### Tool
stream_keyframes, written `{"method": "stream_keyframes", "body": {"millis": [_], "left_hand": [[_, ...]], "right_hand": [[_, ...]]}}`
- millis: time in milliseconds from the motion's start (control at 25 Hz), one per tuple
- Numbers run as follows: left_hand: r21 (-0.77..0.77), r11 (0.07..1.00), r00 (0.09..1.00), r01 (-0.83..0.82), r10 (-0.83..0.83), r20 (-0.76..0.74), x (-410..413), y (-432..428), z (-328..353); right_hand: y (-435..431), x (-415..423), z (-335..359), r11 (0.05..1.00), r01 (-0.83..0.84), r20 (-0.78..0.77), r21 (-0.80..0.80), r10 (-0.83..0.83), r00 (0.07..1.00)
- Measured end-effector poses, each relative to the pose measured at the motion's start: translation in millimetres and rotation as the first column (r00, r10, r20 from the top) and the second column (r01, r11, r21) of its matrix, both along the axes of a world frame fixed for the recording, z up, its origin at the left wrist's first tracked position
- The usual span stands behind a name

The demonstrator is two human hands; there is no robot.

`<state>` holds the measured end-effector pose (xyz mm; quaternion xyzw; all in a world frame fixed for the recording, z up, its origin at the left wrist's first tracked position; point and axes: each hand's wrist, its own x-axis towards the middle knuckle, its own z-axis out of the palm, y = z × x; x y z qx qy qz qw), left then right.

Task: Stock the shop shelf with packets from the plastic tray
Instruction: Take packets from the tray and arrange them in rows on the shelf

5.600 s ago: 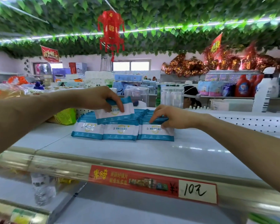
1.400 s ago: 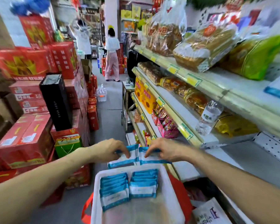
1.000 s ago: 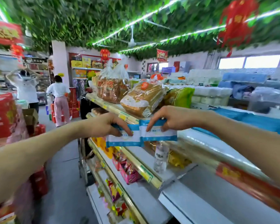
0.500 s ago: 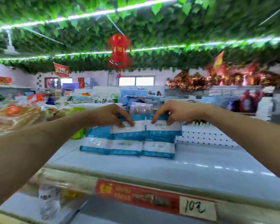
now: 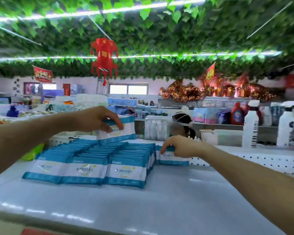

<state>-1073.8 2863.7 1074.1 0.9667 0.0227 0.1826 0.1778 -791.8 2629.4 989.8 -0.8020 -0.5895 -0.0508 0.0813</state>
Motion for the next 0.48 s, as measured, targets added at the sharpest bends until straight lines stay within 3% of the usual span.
{"method": "stream_keyframes", "body": {"millis": [200, 400, 480], "left_hand": [[-0.010, 0.998, 0.998, -0.065, 0.065, -0.008, -11.9, -2.1, 3.0], [-0.010, 0.997, 0.997, -0.071, 0.071, -0.019, -7.8, -11.9, 10.9], [-0.008, 0.999, 0.999, -0.051, 0.051, -0.001, 7.4, -23.4, 14.6]], "right_hand": [[11.3, 17.3, -7.4, 1.000, 0.012, 0.056, 0.013, -0.013, 0.998], [7.6, 24.7, -14.4, 0.998, -0.052, 0.242, 0.048, 0.039, 0.970], [-0.5, 32.1, -10.9, 0.997, -0.044, 0.233, 0.069, 0.027, 0.972]]}}
